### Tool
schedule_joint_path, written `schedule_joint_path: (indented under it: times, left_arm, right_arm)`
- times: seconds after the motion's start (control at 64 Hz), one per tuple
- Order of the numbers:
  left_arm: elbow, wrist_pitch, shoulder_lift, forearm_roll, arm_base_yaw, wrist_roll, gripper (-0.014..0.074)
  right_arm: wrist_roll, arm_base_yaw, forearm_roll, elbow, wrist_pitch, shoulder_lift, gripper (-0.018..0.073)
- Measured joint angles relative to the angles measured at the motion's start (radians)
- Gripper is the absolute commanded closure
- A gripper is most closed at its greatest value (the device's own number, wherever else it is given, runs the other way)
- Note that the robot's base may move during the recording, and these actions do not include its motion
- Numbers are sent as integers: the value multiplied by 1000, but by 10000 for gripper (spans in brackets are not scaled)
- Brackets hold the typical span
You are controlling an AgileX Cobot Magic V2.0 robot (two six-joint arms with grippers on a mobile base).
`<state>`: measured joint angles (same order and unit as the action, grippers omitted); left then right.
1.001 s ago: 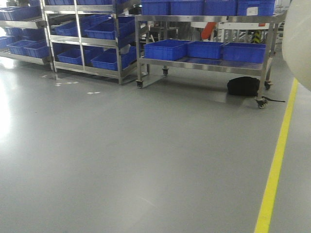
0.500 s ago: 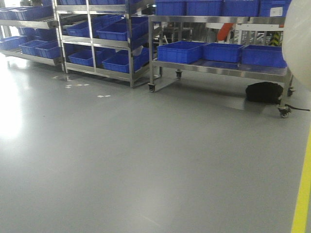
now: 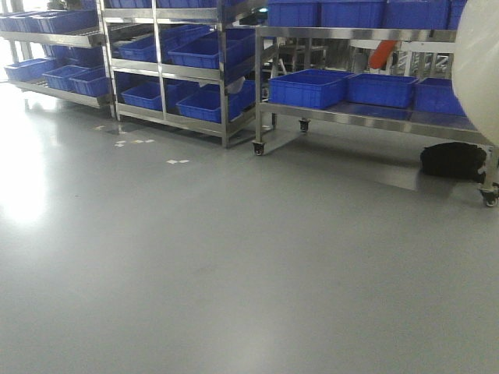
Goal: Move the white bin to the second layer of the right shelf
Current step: 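Drive forward across the floor carrying the bin in the right gripper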
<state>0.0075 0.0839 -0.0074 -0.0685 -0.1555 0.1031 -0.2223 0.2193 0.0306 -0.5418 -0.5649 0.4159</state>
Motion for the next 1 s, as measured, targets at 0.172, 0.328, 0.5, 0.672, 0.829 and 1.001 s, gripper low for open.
schedule_joint_path:
  times: [0.172,0.328,0.5,0.672,0.829,1.001]
  left_arm:
    - [0,0,0,0,0,0,512]
    - [0,0,0,0,0,0,512]
    - [0,0,0,0,0,0,512]
    - [0,0,0,0,0,0,512]
    - [0,0,0,0,0,0,512]
    - [0,0,0,0,0,0,512]
  right_arm:
    - [0,0,0,0,0,0,526]
    - [0,0,0,0,0,0,526]
    - [0,0,0,0,0,0,526]
    - [0,0,0,0,0,0,526]
    - [0,0,0,0,0,0,526]
    - [0,0,0,0,0,0,526]
